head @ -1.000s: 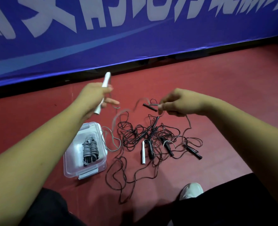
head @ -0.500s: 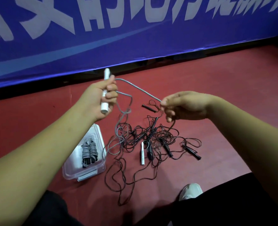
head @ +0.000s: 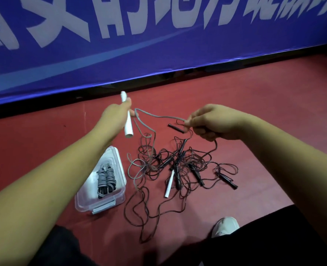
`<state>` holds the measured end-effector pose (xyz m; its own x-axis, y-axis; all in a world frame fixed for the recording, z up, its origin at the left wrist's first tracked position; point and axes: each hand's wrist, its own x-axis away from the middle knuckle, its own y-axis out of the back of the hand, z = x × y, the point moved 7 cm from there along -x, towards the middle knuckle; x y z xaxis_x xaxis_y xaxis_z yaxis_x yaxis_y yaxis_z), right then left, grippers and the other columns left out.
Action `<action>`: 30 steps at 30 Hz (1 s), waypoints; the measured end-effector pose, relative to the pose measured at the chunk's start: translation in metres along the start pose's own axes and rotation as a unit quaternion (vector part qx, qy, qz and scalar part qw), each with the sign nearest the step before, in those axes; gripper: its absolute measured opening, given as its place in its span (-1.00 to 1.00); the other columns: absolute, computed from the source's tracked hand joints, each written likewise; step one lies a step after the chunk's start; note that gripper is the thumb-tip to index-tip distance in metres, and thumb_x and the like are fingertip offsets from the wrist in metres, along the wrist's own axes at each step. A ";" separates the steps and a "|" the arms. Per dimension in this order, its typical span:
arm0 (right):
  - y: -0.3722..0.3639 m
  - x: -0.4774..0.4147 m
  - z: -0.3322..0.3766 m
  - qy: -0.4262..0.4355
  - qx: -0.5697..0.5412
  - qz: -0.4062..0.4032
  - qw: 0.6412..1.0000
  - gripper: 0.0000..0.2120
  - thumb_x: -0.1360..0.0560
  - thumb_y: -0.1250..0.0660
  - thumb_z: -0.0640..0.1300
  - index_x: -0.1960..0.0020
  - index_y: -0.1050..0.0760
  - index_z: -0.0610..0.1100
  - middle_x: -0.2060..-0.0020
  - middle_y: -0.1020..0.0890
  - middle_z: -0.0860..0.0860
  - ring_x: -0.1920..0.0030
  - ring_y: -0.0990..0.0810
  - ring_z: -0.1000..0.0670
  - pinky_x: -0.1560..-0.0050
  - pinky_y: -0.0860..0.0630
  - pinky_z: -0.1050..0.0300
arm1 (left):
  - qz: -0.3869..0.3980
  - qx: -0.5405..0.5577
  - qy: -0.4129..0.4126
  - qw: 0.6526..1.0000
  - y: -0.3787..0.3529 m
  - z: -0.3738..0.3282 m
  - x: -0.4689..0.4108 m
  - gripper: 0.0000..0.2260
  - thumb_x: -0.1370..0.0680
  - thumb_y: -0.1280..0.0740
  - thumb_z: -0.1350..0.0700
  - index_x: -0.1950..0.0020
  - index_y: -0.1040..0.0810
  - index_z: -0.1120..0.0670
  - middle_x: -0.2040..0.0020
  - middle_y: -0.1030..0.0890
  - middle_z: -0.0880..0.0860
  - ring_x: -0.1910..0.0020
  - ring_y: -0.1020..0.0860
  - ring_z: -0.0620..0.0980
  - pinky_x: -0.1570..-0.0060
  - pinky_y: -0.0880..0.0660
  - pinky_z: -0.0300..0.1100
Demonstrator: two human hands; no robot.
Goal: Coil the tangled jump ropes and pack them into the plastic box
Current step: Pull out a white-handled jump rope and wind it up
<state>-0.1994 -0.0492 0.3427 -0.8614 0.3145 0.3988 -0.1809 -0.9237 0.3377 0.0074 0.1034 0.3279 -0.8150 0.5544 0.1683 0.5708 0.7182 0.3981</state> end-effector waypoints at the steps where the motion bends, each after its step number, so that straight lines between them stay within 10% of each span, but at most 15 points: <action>1: -0.004 0.000 0.001 -0.011 0.030 0.002 0.999 -0.77 -0.63 -0.24 -0.20 -0.03 -0.56 -0.37 0.46 -0.34 -0.01 0.48 -0.22 0.02 0.43 -0.10 0.12 | -0.033 -0.079 -0.022 0.996 0.005 -0.003 0.000 -0.52 -0.66 -0.13 -0.12 0.07 -0.68 0.19 0.03 -0.65 0.18 0.06 -0.56 0.13 0.04 -0.41 -0.10; 5: -0.009 -0.003 0.007 -0.019 0.080 -0.028 0.996 -0.82 -0.59 -0.31 -0.21 0.04 -0.61 -0.32 0.49 -0.38 0.00 0.50 -0.25 0.01 0.44 -0.14 0.14 | -0.087 -0.247 -0.139 0.955 0.014 -0.018 0.003 -0.47 -0.67 -0.08 -0.11 0.01 -0.62 0.30 -0.05 -0.57 0.30 -0.07 -0.54 0.24 -0.06 -0.41 -0.06; 8: -0.016 -0.003 0.011 -0.014 0.050 0.002 0.999 -0.83 -0.59 -0.31 -0.22 0.06 -0.60 -0.31 0.47 -0.34 -0.02 0.49 -0.20 0.01 0.45 -0.09 0.14 | 0.072 0.001 -0.070 0.995 -0.004 -0.016 0.008 -0.50 -0.69 -0.07 -0.09 0.11 -0.65 0.20 -0.02 -0.68 0.23 -0.04 -0.64 0.17 -0.18 -0.50 -0.03; 10: -0.029 -0.001 0.016 0.003 -0.021 0.054 0.998 -0.83 -0.61 -0.26 -0.22 0.04 -0.58 -0.30 0.47 -0.30 -0.02 0.50 -0.16 0.03 0.47 -0.05 0.17 | 0.237 0.243 0.021 0.940 -0.030 -0.019 0.026 -0.48 -0.69 -0.02 -0.13 -0.11 -0.60 0.23 -0.13 -0.65 0.28 -0.15 -0.64 0.17 -0.27 -0.48 0.04; 14: -0.034 -0.003 0.032 0.048 -0.137 0.054 0.988 -0.81 -0.63 -0.20 -0.24 0.11 -0.52 -0.26 0.50 -0.30 0.00 0.55 -0.21 0.08 0.49 -0.06 0.24 | 0.354 0.268 0.068 0.893 -0.060 -0.021 0.053 -0.43 -0.65 0.00 -0.17 -0.17 -0.55 0.29 0.05 -0.67 0.30 0.01 -0.65 0.25 -0.06 -0.54 -0.01; 18: -0.029 -0.007 0.029 0.073 -0.073 0.046 0.994 -0.83 -0.60 -0.30 -0.19 0.12 -0.53 -0.26 0.45 -0.35 -0.03 0.48 -0.34 0.01 0.40 -0.23 0.13 | 0.343 0.338 0.099 0.871 -0.067 -0.021 0.059 -0.60 -0.65 -0.09 -0.07 0.15 -0.47 0.21 0.50 -0.33 0.08 0.53 -0.34 0.03 0.29 -0.42 -0.12; 22: -0.018 -0.012 -0.011 0.027 0.063 0.077 0.995 -0.82 -0.60 -0.32 -0.18 0.18 -0.52 -0.20 0.36 -0.58 -0.07 0.29 -0.58 -0.01 0.14 -0.55 0.18 | 0.304 0.460 0.099 0.828 -0.054 -0.029 0.049 -0.59 -0.62 -0.14 -0.02 0.31 -0.50 0.18 0.52 -0.21 0.01 0.54 -0.18 -0.06 0.34 -0.27 -0.18; 26: 0.013 -0.020 -0.080 -0.076 0.099 0.038 0.991 -0.88 -0.57 -0.35 -0.15 0.02 -0.60 -0.20 0.13 -0.70 -0.07 -0.01 -0.62 -0.04 -0.33 -0.44 -0.12 | 0.232 0.515 0.069 0.822 -0.029 -0.026 0.031 -0.61 -0.63 -0.11 0.00 0.27 -0.48 0.19 0.51 -0.19 0.01 0.54 -0.14 -0.08 0.34 -0.18 -0.19; 30: 0.012 -0.021 -0.070 -0.051 0.004 0.000 0.999 -0.82 -0.59 -0.29 -0.24 -0.07 -0.56 -0.36 0.26 -0.66 -0.13 0.09 -0.62 -0.17 0.00 -0.60 0.08 | 0.184 0.505 0.082 0.839 -0.013 -0.017 0.014 -0.63 -0.65 -0.09 0.00 0.27 -0.43 0.15 0.50 -0.27 0.02 0.55 -0.25 -0.07 0.33 -0.24 -0.19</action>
<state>-0.2169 -0.0821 0.2793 -0.8083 0.3351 0.4841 -0.1765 -0.9223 0.3438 -0.0132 0.0952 0.3406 -0.5199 0.8116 0.2665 0.5127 0.5460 -0.6626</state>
